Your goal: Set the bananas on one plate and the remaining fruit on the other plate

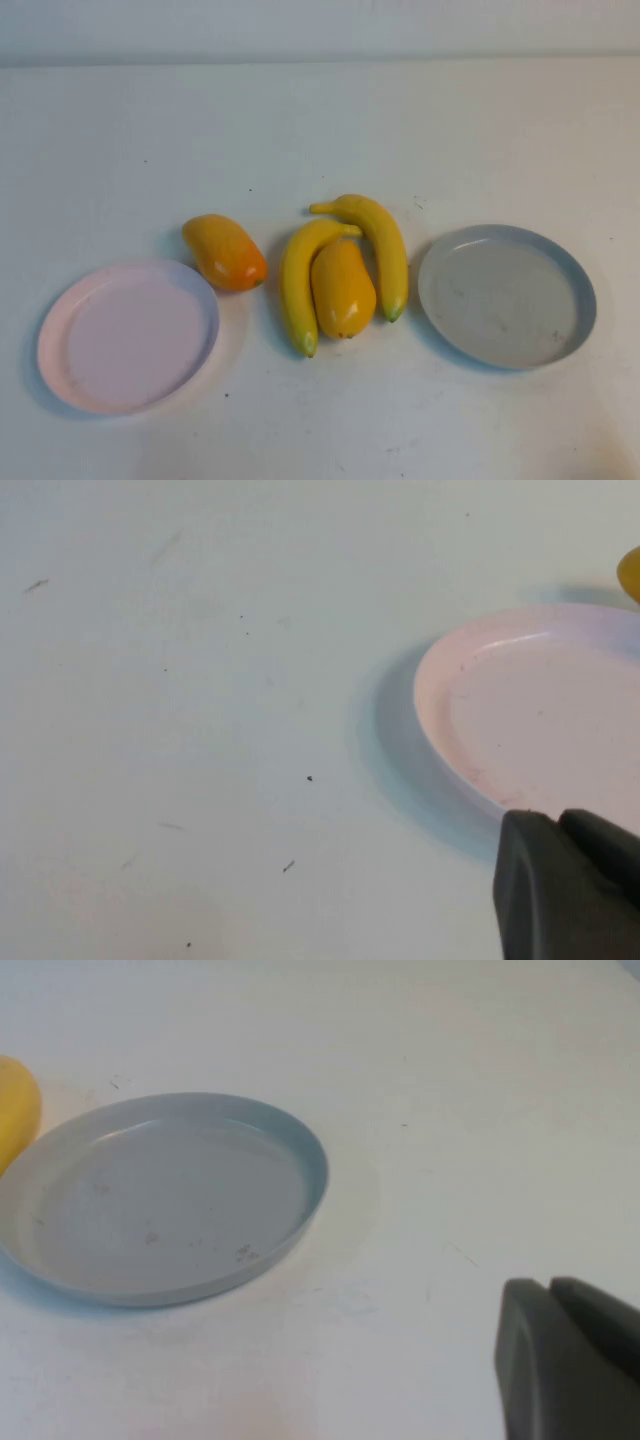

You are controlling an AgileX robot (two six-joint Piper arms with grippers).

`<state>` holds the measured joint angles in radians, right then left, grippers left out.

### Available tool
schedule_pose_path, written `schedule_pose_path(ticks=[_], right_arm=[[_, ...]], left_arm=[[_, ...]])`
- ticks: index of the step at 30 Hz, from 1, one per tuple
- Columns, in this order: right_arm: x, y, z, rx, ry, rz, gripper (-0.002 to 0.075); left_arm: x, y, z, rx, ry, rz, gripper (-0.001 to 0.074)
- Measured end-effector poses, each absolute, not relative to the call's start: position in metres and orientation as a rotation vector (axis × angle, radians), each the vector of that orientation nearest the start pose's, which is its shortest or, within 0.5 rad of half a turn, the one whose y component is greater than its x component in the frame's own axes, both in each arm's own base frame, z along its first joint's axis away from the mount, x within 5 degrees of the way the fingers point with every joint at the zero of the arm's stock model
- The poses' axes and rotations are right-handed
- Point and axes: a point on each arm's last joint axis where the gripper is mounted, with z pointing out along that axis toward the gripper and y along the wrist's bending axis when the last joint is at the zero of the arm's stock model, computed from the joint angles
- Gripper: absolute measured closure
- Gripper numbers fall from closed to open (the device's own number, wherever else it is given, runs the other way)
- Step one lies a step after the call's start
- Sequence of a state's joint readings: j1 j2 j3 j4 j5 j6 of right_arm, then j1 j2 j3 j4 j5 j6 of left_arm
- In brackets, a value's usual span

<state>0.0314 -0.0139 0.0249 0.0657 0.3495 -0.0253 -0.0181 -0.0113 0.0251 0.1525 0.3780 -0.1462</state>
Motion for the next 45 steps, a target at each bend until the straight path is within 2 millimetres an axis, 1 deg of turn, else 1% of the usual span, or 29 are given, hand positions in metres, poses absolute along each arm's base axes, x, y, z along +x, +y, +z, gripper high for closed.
schedule_pose_path(ticks=[10, 15, 18, 26, 34, 41, 43, 45], right_arm=[[0.053, 0.004, 0.174, -0.011, 1.844, 0.068, 0.0742], [0.053, 0.004, 0.174, -0.011, 1.844, 0.068, 0.0742], [0.053, 0.004, 0.174, -0.011, 1.844, 0.068, 0.0742], [0.053, 0.004, 0.174, -0.011, 1.844, 0.068, 0.0742], [0.053, 0.004, 0.174, -0.011, 1.844, 0.068, 0.0742], [0.053, 0.004, 0.174, -0.011, 1.844, 0.068, 0.0742], [0.053, 0.004, 0.174, -0.011, 1.844, 0.068, 0.0742], [0.053, 0.004, 0.174, -0.011, 1.844, 0.068, 0.0742]], left_arm=[[0.052, 0.004, 0.172, -0.026, 1.871, 0.037, 0.0734], [0.053, 0.004, 0.174, -0.029, 1.844, 0.025, 0.0734], [0.054, 0.002, 0.177, -0.070, 1.813, -0.029, 0.0734], [0.056, -0.001, 0.186, -0.283, 1.690, -0.274, 0.0734], [0.056, -0.001, 0.191, -0.340, 1.629, -0.347, 0.0734], [0.056, -0.002, 0.191, -0.454, 1.614, -0.461, 0.0735], [0.054, -0.003, 0.197, -0.477, 1.642, -0.477, 0.0736], [0.052, -0.003, 0.213, -0.484, 1.656, -0.486, 0.0736]])
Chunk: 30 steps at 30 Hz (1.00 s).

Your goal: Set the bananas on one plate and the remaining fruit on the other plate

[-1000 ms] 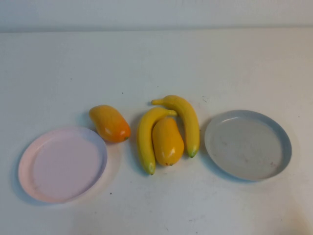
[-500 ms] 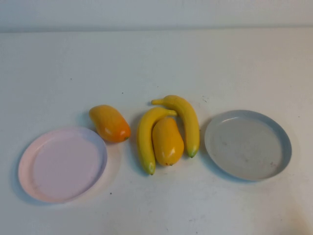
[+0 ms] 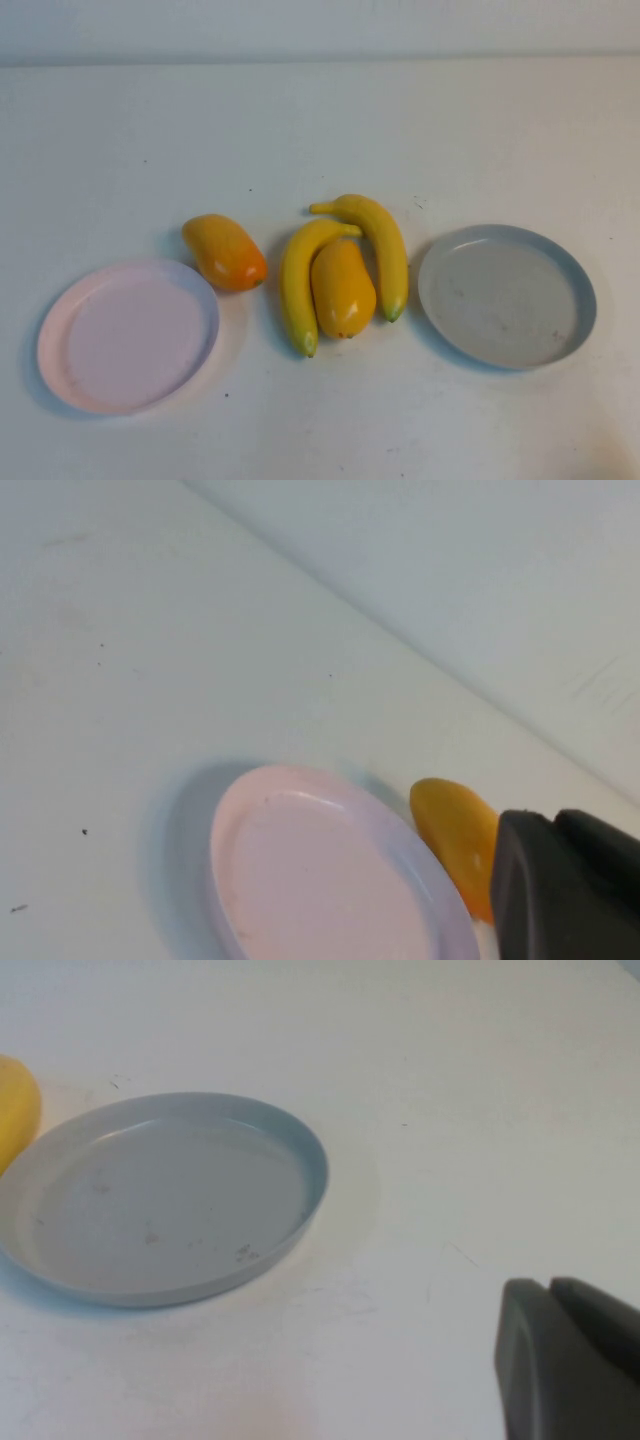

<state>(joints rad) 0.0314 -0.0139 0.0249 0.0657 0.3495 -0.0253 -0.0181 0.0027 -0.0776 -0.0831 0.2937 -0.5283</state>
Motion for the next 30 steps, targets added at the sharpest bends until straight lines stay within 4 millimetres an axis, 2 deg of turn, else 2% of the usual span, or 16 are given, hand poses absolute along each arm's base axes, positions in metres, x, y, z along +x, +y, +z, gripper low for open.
schedule_pose_path(ticks=[7, 10, 14, 18, 24, 27, 30], right_arm=[[0.053, 0.004, 0.174, -0.011, 1.844, 0.068, 0.0742], [0.053, 0.004, 0.174, -0.011, 1.844, 0.068, 0.0742], [0.053, 0.004, 0.174, -0.011, 1.844, 0.068, 0.0742], [0.053, 0.004, 0.174, -0.011, 1.844, 0.068, 0.0742], [0.053, 0.004, 0.174, -0.011, 1.844, 0.068, 0.0742], [0.053, 0.004, 0.174, -0.011, 1.844, 0.068, 0.0742], [0.053, 0.004, 0.174, -0.011, 1.844, 0.068, 0.0742]], left_arm=[[0.057, -0.005, 0.272, -0.474, 1.879, -0.421, 0.0737], [0.067, -0.006, 0.290, -0.434, 2.033, -0.358, 0.0737], [0.092, -0.007, 0.305, -0.327, 2.260, -0.257, 0.0737], [0.125, -0.009, 0.311, -0.220, 2.426, -0.196, 0.0737], [0.187, -0.018, 0.300, -0.060, 2.557, -0.245, 0.0737], [0.216, -0.028, 0.297, 0.010, 2.591, -0.274, 0.0737], [0.248, -0.047, 0.289, 0.104, 2.638, -0.292, 0.0737]])
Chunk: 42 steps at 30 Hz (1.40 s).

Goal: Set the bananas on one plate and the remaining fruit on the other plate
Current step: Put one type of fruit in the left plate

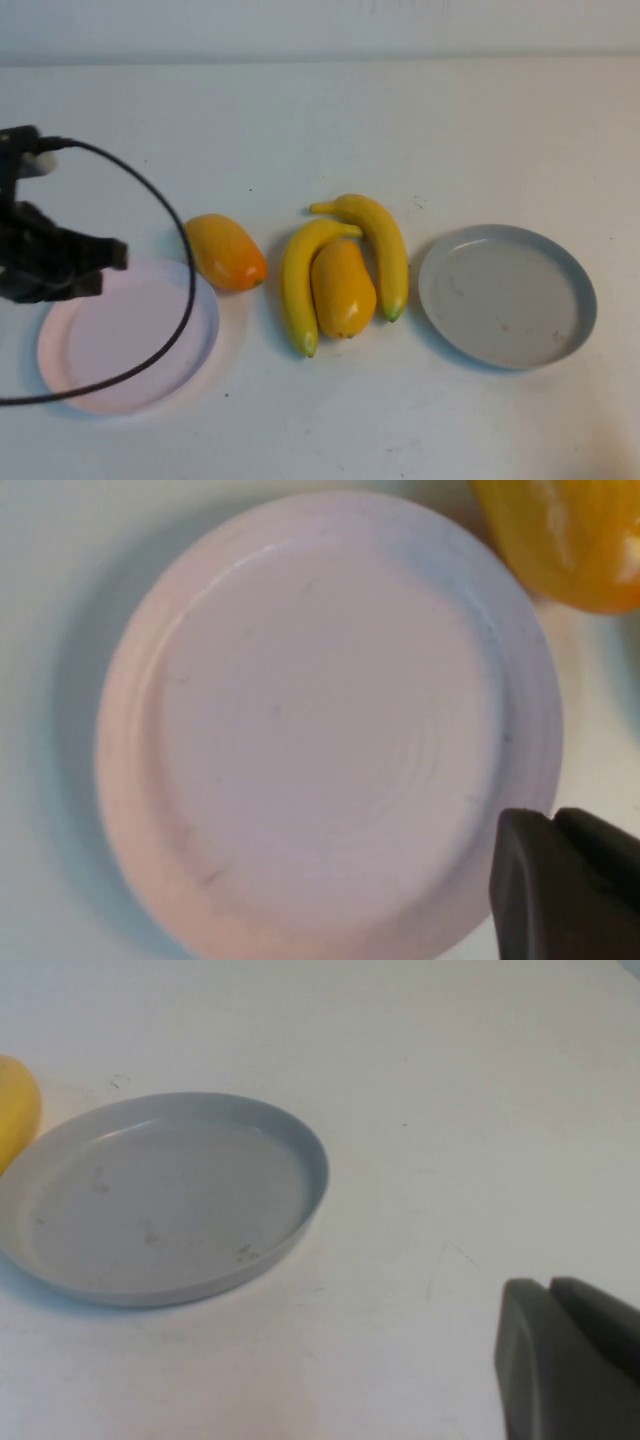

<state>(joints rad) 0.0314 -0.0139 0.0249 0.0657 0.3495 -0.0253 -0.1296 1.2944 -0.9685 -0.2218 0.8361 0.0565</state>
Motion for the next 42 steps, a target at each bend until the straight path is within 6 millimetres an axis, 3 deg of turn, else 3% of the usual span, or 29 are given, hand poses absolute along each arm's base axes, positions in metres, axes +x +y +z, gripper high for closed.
schedule_pose_path(ticks=[8, 14, 17, 20, 23, 26, 28, 32, 37, 42], right_arm=[[0.053, 0.004, 0.174, -0.011, 1.844, 0.068, 0.0742], [0.053, 0.004, 0.174, -0.011, 1.844, 0.068, 0.0742], [0.053, 0.004, 0.174, -0.011, 1.844, 0.068, 0.0742], [0.053, 0.004, 0.174, -0.011, 1.844, 0.068, 0.0742], [0.053, 0.004, 0.174, -0.011, 1.844, 0.068, 0.0742], [0.053, 0.004, 0.174, -0.011, 1.844, 0.068, 0.0742], [0.053, 0.004, 0.174, -0.011, 1.844, 0.068, 0.0742], [0.053, 0.004, 0.174, -0.011, 1.844, 0.068, 0.0741], [0.053, 0.004, 0.174, -0.011, 1.844, 0.068, 0.0742], [0.053, 0.004, 0.174, -0.011, 1.844, 0.068, 0.0742]], left_arm=[[0.321, -0.121, 0.282, 0.294, 2.700, -0.310, 0.0737], [0.352, -0.158, 0.281, 0.359, 2.757, -0.278, 0.0737], [0.360, -0.164, 0.281, 0.380, 2.768, -0.256, 0.0717], [0.365, -0.162, 0.276, 0.409, 2.790, -0.181, 0.0605], [0.367, -0.160, 0.273, 0.406, 2.803, -0.148, 0.0392], [0.369, -0.162, 0.273, 0.268, 2.796, -0.179, 0.0167], [0.372, -0.163, 0.271, 0.104, 2.795, -0.215, 0.0095], [0.378, -0.165, 0.260, -0.047, 2.813, -0.235, 0.0067], [0.386, -0.168, 0.233, -0.080, 2.867, -0.210, 0.0066], [0.391, -0.169, 0.220, -0.076, 2.877, -0.174, 0.0066]])
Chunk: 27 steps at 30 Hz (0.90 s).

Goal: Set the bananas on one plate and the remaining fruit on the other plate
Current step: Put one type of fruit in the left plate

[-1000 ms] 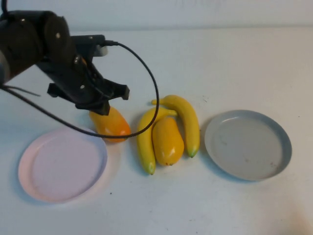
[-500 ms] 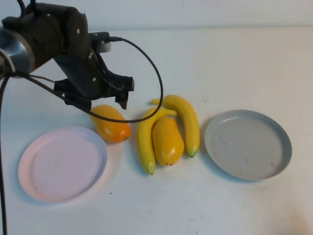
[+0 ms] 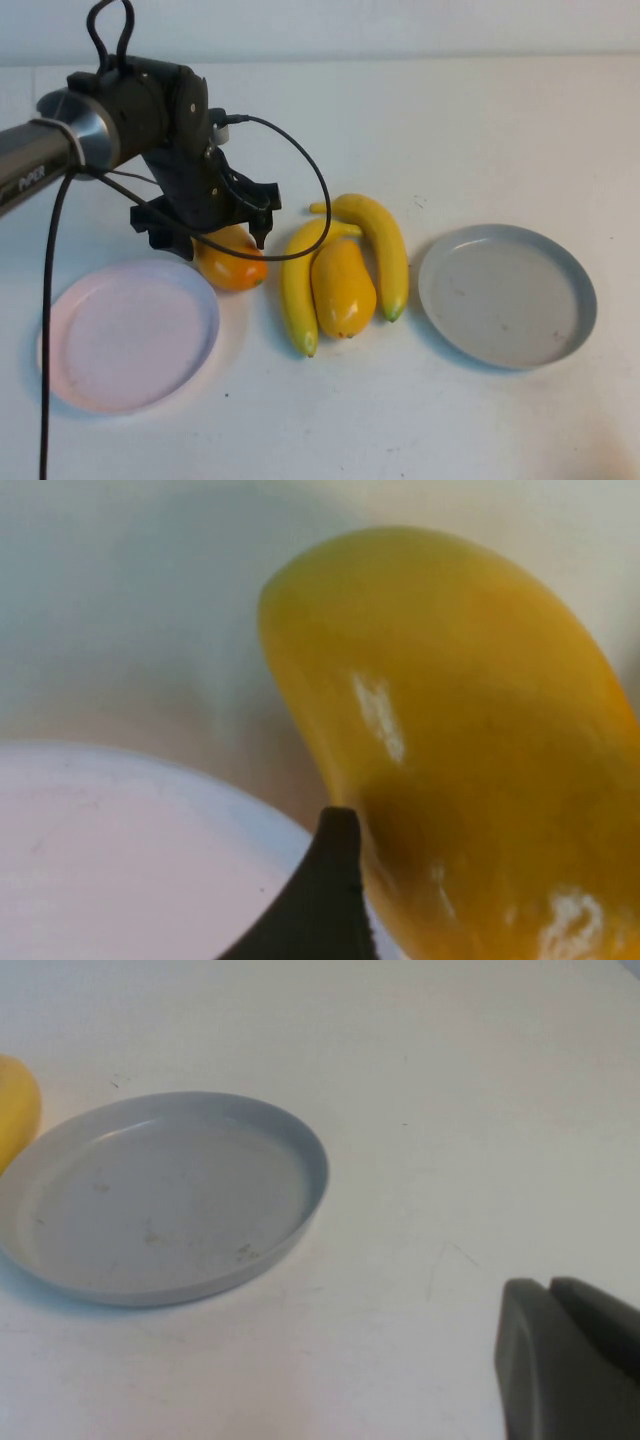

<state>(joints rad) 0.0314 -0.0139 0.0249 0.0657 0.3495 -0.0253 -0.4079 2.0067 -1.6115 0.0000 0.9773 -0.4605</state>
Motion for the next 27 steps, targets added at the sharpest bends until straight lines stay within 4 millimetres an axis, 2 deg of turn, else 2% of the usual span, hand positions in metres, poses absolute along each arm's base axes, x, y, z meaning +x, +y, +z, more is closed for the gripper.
schedule_pose_path(ticks=[11, 15, 19, 21, 24, 27], right_arm=[[0.053, 0.004, 0.174, -0.011, 1.844, 0.068, 0.0742], [0.053, 0.004, 0.174, -0.011, 1.844, 0.068, 0.0742], [0.053, 0.004, 0.174, -0.011, 1.844, 0.068, 0.0742], [0.053, 0.004, 0.174, -0.011, 1.844, 0.068, 0.0741], [0.053, 0.004, 0.174, -0.011, 1.844, 0.068, 0.0741], [0.053, 0.004, 0.174, -0.011, 1.844, 0.068, 0.0742]], left_arm=[[0.399, -0.172, 0.205, -0.056, 2.852, -0.174, 0.0066], [0.401, -0.172, 0.197, -0.017, 2.868, -0.159, 0.0066], [0.403, -0.173, 0.197, 0.035, 2.859, -0.156, 0.0067], [0.403, -0.174, 0.198, 0.056, 2.851, -0.156, 0.0083], [0.404, -0.174, 0.198, 0.089, 2.841, -0.156, 0.0157], [0.405, -0.174, 0.198, 0.107, 2.822, -0.162, 0.0169]])
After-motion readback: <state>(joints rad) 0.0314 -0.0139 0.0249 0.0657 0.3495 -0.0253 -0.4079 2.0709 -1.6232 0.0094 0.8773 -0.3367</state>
